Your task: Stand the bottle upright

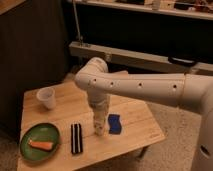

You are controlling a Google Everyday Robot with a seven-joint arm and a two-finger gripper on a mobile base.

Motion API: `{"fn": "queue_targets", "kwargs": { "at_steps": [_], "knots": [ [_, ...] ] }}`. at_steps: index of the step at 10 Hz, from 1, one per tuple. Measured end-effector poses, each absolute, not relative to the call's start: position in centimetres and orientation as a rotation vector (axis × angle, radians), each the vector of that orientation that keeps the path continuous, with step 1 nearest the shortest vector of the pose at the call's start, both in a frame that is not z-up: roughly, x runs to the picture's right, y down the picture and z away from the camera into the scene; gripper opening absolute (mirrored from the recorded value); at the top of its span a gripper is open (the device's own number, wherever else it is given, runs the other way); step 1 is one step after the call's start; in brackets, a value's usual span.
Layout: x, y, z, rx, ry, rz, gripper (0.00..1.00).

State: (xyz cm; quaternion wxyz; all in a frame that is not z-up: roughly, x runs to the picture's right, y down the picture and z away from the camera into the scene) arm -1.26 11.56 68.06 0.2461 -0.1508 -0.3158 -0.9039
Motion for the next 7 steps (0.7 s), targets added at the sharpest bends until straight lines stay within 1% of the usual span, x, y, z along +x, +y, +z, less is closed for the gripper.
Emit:
{"fn": "queue_targets", "kwargs": {
  "at_steps": [1,7],
  "knots": [
    [-1.2,11.6,68.1,-0.409,-0.863,-2.462,0.64],
    [0.1,11.9,68.2,-0.373,-0.89,-2.435,0.64]
  ]
}}
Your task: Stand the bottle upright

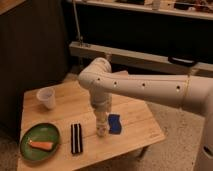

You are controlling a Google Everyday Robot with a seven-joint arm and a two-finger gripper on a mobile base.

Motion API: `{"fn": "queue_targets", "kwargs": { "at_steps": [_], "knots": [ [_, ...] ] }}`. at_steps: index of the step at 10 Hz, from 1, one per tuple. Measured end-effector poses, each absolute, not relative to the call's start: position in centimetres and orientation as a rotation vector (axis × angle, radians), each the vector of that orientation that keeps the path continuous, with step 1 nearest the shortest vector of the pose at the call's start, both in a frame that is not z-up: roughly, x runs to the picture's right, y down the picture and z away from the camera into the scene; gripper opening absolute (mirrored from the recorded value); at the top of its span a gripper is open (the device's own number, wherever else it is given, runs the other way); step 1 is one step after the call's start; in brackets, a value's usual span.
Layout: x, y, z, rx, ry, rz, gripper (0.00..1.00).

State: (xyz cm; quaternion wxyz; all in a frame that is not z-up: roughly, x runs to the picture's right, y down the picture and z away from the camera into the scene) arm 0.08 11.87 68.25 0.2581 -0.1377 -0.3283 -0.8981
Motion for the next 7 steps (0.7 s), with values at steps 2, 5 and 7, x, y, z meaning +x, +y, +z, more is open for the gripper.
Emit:
{"fn": "queue_targets", "kwargs": {
  "at_steps": [2,5,7],
  "knots": [
    [1.8,12.2,68.3,-0.329,-0.903,-2.422,0.64],
    [5.2,13.1,69.1,-0.228,-0.969,-2.38,0.64],
    [7.0,13.4,69.2,0.018,-1.077,-2.324,0.64]
  ]
}}
